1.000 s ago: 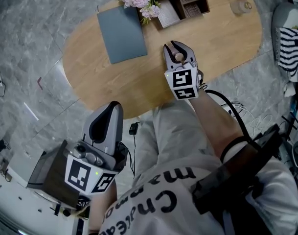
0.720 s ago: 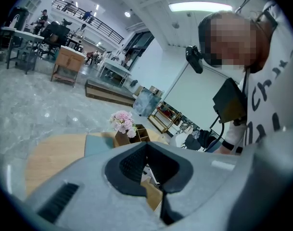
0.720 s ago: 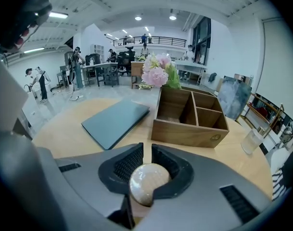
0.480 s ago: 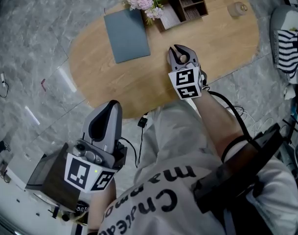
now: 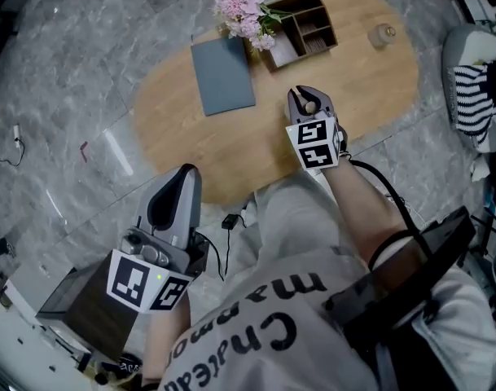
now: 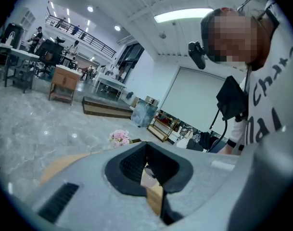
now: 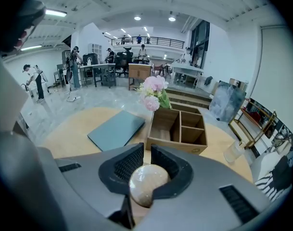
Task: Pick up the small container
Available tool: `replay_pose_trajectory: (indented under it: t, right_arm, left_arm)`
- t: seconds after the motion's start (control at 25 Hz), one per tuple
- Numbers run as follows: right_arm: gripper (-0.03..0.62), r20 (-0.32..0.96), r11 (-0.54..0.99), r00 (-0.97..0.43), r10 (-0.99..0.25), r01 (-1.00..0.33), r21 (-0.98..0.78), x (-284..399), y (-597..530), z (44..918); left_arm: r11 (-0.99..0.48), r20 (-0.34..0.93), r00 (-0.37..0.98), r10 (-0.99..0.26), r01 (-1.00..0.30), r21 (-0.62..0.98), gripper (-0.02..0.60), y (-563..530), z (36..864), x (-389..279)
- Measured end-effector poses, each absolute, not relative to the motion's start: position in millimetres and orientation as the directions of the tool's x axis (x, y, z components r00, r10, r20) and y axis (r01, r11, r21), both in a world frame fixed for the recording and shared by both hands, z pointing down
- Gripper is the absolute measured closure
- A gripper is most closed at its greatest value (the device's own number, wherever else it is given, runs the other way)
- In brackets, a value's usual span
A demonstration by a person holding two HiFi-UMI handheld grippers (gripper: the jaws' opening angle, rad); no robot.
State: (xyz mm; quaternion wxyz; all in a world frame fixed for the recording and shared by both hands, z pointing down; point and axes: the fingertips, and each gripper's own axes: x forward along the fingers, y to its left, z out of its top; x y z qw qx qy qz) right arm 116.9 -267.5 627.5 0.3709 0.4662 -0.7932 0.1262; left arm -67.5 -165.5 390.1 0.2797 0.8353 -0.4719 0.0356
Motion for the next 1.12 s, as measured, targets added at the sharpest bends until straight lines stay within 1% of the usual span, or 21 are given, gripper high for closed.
replay_pose_trajectory:
  t: [0.32,0.6,0.8,1.12]
  right_arm:
    - [0.54,0.666,0.531,-0.325,-0.672,-0.838,0.127,112.6,-268.8,564.5]
    - [0.54,0.592,0.523,-0.352,-0.724,-0.841,0.139,99.7,-274.3,487.7]
    - [0.54,0.546,0.502,-0.356,-0.758,-0.853,0.141,95.0,-269.4,436.8]
    - [0.54,0.443,0.507,-0.409,-0.798,-0.853,0.126,81.9,-253.6,360.8]
  left_arm:
    - [-0.42,0.281,0.529,-0.801,-0.831,0.365,0.568,-158.5,350.8,-79.2]
    - [-0.43,0.186,0.51,-0.84,-0.834,0.344,0.568,-153.9,307.6,-88.8]
    - [-0.438,0.176,0.509,-0.842,-0.837,0.329,0.568,-142.6,283.9,-82.5]
    - [-0.473,0.053,0.517,-0.854,-0.816,0.331,0.568,-133.5,236.0,-81.2]
